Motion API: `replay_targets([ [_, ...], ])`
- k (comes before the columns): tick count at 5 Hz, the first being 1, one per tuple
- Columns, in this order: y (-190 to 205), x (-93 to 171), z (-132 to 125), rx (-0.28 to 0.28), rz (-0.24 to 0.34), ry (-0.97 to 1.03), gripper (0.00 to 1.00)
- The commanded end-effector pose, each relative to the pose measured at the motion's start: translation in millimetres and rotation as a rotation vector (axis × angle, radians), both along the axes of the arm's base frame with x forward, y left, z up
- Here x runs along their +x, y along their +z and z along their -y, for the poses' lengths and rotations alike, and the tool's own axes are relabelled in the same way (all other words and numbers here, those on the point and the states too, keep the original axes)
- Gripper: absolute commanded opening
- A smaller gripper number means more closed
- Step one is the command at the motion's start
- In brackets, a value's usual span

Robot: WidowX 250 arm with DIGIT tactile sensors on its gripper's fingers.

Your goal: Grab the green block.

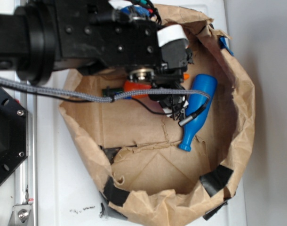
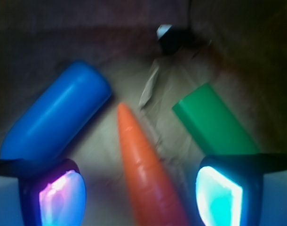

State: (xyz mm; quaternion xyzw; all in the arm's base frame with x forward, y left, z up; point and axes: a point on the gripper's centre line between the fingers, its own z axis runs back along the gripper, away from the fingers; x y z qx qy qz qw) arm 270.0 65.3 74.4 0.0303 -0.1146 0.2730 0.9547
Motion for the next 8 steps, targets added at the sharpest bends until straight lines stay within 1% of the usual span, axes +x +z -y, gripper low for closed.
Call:
replay_targets([
  [1,16.1,19.0,6.0,0.007,0.1,0.044,1.0],
  [2,8.9,24.0,-13.4,0.063,0.116,0.079,1.0],
  [3,8.0,24.1,-32.5,0.104,0.132,0.1,1.0],
  [4,13.0,19.5,-41.2,0.119,0.153,0.088,1.0],
  [5,18.6,16.1,-51.4,0.119,0.158,0.107,1.0],
  [6,14.3,17.2,-58.6,0.128,0.142,0.11,1.0],
  [8,11.7,17.7,-68.2,0.119,0.131,0.077,1.0],
])
